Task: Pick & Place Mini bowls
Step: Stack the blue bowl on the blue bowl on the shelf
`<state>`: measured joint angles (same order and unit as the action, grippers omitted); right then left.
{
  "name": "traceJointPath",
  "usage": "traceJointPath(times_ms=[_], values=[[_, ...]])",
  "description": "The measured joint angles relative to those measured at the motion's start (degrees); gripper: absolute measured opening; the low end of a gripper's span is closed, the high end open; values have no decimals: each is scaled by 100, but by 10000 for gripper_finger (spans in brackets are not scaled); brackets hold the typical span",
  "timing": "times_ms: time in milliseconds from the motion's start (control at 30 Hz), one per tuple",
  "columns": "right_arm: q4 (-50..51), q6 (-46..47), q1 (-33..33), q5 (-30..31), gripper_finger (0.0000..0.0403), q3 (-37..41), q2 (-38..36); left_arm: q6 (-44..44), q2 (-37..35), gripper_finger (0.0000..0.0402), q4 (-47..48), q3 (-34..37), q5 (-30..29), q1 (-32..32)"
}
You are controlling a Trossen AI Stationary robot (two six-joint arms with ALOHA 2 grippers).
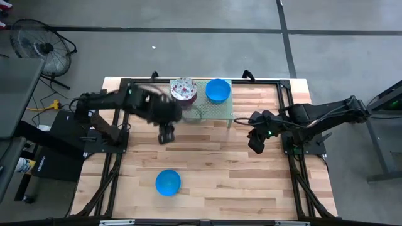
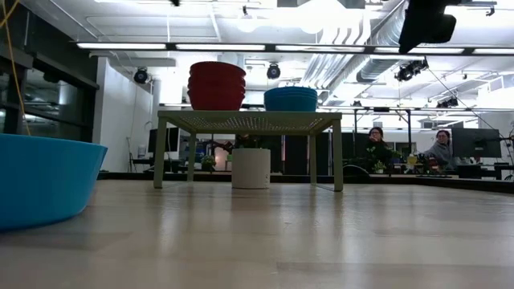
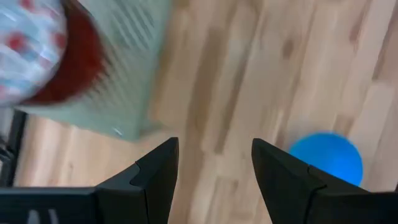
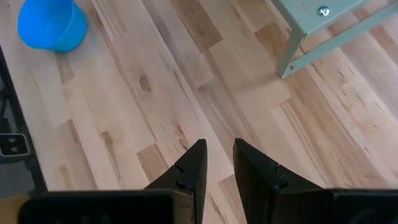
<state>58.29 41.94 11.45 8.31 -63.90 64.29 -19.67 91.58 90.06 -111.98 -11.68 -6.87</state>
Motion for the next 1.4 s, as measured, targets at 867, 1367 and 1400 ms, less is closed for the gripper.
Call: traceJointPath(times_ms=[867, 1367, 1400], values=[[657, 1307, 1663, 1248, 67, 0, 0, -3740, -818, 198, -3524, 4758, 874, -2477], [658, 1736, 2080, 1437, 67, 0, 0, -4183, -805, 198, -4441, 5642, 1046, -2468], [659, 1764, 2106, 1464, 67, 0, 0, -4196, -805, 198, -4452, 5689, 1124, -2468]])
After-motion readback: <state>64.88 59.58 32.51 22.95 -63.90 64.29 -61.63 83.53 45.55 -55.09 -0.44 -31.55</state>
